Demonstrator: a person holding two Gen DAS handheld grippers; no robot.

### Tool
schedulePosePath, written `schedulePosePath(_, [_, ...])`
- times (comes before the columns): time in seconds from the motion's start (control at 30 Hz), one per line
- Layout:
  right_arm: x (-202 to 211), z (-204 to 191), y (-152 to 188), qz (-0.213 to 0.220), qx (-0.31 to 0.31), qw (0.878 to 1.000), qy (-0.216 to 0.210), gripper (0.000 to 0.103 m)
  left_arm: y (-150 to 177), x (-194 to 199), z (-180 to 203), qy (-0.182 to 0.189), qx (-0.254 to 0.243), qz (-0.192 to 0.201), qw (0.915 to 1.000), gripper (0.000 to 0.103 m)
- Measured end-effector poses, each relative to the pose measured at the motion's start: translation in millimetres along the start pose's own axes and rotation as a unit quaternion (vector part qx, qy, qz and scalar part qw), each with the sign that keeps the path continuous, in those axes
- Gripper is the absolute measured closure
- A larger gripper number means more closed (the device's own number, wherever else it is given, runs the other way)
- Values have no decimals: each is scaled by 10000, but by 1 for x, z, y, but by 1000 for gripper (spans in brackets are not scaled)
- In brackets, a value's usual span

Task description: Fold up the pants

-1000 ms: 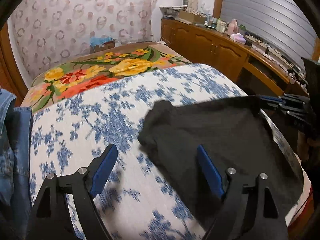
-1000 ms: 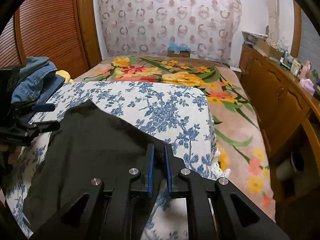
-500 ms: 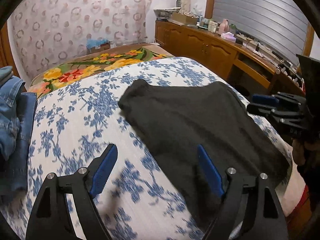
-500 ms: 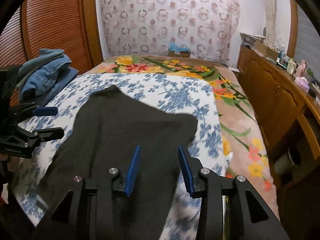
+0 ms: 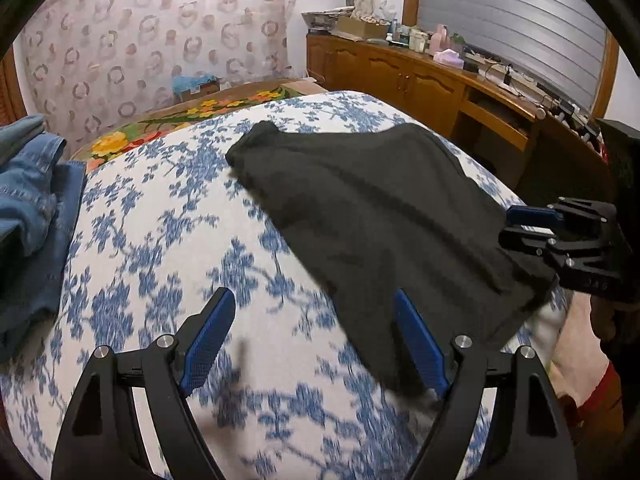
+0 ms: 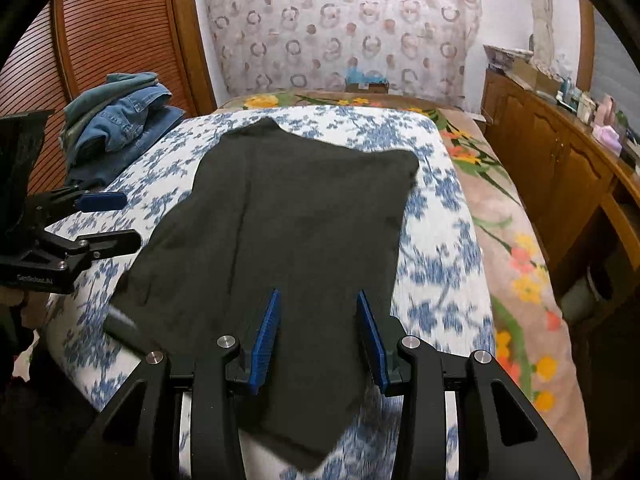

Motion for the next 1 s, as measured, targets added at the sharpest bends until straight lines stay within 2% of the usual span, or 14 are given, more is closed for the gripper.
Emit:
schedulePosePath(0.33, [13, -8, 16, 70, -126, 9999, 30, 62, 26, 26, 11, -22, -377, -10, 9993, 22])
schedulePosePath(0.8, [11, -8, 25, 122, -178, 9997, 78, 61, 40, 15, 31, 478, -535, -217, 9972, 62])
schedulePosePath(1.0, [10, -9, 26, 142, -132, 9998, 94, 59, 36, 11, 41, 525, -649, -211, 9963, 62])
Point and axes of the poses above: each gripper's, at about its wrist camera, not at the fingertips, and x roughly against the way its jaws point, z to its right, y to its underside, the point moved 1 cm from there along -x, roughly the way its jaws point, and after that the axes turned 10 degrees about -y, right-handed, at the moved point
